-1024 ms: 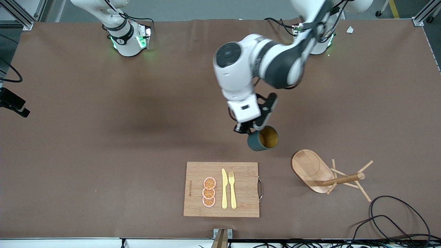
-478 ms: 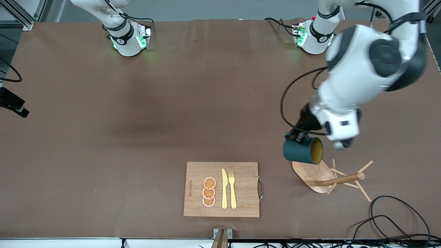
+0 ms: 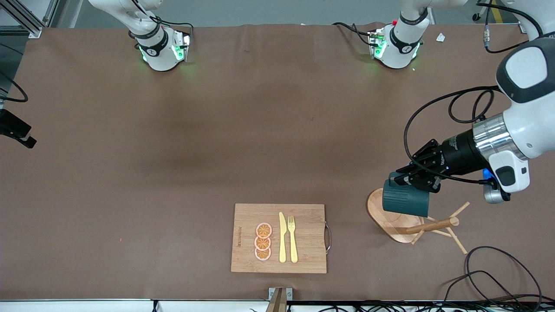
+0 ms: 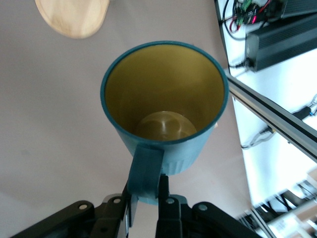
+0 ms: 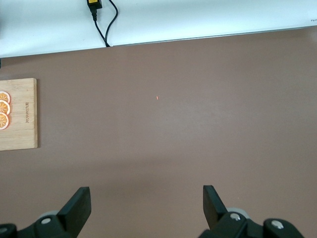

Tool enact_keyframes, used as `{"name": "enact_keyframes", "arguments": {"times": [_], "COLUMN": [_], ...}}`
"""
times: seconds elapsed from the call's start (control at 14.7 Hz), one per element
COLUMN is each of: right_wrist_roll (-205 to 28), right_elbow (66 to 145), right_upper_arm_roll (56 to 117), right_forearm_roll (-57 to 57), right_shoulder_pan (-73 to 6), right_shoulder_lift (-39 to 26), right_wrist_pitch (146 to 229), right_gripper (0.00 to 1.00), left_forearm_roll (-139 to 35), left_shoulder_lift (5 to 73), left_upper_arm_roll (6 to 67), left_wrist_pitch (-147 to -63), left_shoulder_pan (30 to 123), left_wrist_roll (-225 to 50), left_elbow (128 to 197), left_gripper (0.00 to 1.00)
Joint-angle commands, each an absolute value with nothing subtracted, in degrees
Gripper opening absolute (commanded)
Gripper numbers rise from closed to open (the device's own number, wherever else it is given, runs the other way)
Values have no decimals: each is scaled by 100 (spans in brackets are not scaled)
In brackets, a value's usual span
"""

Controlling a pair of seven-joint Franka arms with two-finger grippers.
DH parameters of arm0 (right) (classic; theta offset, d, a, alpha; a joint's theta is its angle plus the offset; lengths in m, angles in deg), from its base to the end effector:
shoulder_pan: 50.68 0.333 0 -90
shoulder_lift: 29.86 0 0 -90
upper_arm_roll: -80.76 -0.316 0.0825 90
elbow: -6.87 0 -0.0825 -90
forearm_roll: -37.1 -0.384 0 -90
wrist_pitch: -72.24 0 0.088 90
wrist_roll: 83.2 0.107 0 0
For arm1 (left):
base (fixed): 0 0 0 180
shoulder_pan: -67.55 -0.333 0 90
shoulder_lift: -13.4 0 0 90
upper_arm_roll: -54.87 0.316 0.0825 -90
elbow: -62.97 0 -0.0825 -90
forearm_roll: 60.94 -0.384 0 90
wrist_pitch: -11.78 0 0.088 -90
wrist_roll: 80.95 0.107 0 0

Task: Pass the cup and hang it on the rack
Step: 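Lift the mug with the left gripper and carry it to the rack, then tilt the mug with the left gripper and hook its handle on a peg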

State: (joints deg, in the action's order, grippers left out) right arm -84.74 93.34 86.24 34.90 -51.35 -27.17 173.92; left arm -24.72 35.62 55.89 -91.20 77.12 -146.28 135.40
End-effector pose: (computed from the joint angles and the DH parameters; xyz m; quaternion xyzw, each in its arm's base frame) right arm 0.5861 -0.0583 0.6477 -0.9930 0.0415 -0.1100 0.0095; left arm 0.6737 -0.1543 0.5683 0.8126 0.4924 -0.1276 0.2845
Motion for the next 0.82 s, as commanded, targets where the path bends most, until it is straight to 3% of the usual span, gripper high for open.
{"name": "enact_keyframes", "arguments": {"times": [0.0, 0.75], "right_wrist_roll": [-8566, -8583], "right_elbow": [9441, 9441], "right_upper_arm_roll": [8629, 8638], "right_forearm_roll": [3517, 3517], "right_shoulder_pan": [-5147, -5165], "right_shoulder_lift": [-2863, -2863], "right_wrist_pitch": [17419, 17419], "right_gripper": [100, 100], "left_forearm_roll": [-1728, -206], "left_shoulder_lift": [3695, 4495], "left_upper_arm_roll": [5548, 5557], "left_wrist_pitch": [-9123, -8042], "left_shoulder_pan": [7459, 6702], "left_wrist_roll": [-14119, -12006], "left_elbow": [13592, 13654], "left_gripper": [0, 0]}}
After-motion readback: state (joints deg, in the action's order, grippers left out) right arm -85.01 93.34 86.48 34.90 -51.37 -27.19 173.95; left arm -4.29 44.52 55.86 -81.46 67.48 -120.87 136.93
